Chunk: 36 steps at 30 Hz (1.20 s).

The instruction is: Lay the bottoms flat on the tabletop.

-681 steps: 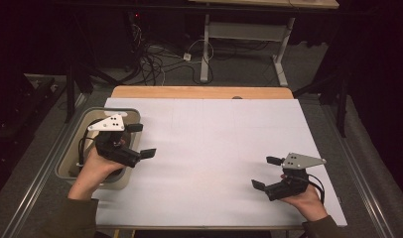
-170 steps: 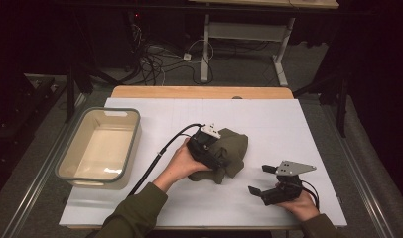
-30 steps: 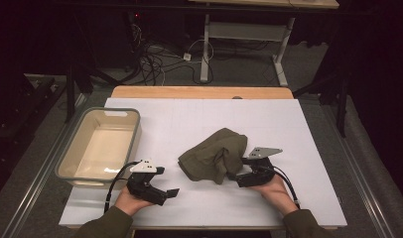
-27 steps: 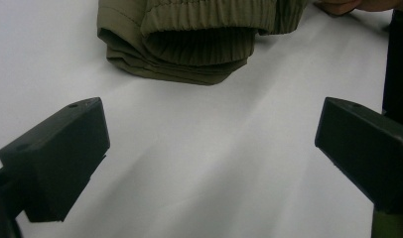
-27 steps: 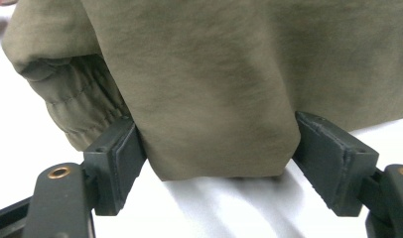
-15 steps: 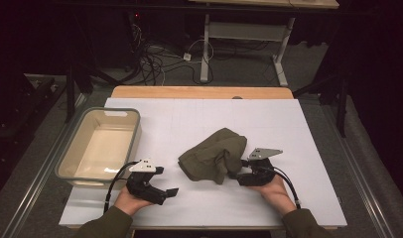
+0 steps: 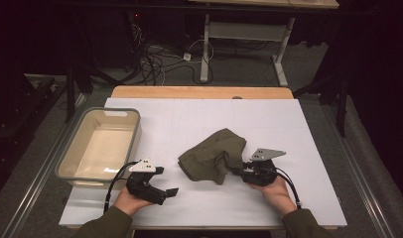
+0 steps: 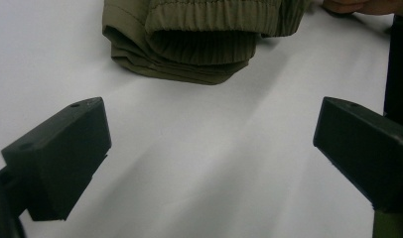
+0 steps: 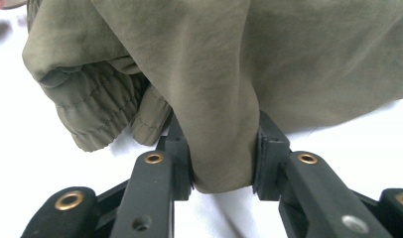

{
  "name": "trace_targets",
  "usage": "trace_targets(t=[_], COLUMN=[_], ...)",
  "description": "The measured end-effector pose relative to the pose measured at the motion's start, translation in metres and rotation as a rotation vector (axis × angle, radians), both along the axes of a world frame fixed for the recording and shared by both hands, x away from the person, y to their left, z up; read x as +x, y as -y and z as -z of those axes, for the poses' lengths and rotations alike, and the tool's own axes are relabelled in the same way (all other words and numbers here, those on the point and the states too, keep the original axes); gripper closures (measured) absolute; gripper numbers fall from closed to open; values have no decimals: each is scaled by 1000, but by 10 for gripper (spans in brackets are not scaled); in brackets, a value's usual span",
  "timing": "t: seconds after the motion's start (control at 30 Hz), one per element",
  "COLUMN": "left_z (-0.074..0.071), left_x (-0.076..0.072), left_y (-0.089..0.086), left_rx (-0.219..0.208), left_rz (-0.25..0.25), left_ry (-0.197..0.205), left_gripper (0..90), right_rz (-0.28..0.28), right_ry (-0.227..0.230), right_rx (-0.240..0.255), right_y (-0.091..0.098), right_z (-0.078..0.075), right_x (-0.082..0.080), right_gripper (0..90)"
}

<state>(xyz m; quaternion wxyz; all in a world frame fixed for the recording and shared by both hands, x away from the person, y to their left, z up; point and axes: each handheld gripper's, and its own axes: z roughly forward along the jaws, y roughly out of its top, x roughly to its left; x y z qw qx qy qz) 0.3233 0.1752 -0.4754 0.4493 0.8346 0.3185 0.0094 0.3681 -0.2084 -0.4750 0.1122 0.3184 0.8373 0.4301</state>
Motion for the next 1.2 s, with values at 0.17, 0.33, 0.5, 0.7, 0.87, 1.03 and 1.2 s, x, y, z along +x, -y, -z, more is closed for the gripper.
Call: trace_targets(t=[0.17,0.33,0.5,0.7,0.87,1.03,1.2], left_z=[0,0,0,-1,-1,-1,-1], left_x=[0,0,0,0,0,0,0], left_y=[0,0,0,0,0,0,-1], left_rx=[0,0,0,-1,-1,-1,0], left_rz=[1,1,-1,-2,-2,-2,-3], left_ry=[1,1,1,2,1,1,1], left_gripper=[9,9,9,9,9,9,9], right_rz=[2,12,28,45,50,63,76], right_ry=[9,20,40,56,72,90,103], right_rx=[-4,-6,-9,-1,-3,4,12], right_y=[2,5,8,12,15,20,25], right_z=[-4,-7,-11,-16,-19,-23,-28], right_x=[-1,-2,-3,-4,-4,-4,-4], right_gripper=[722,726,726,725,724,721,720])
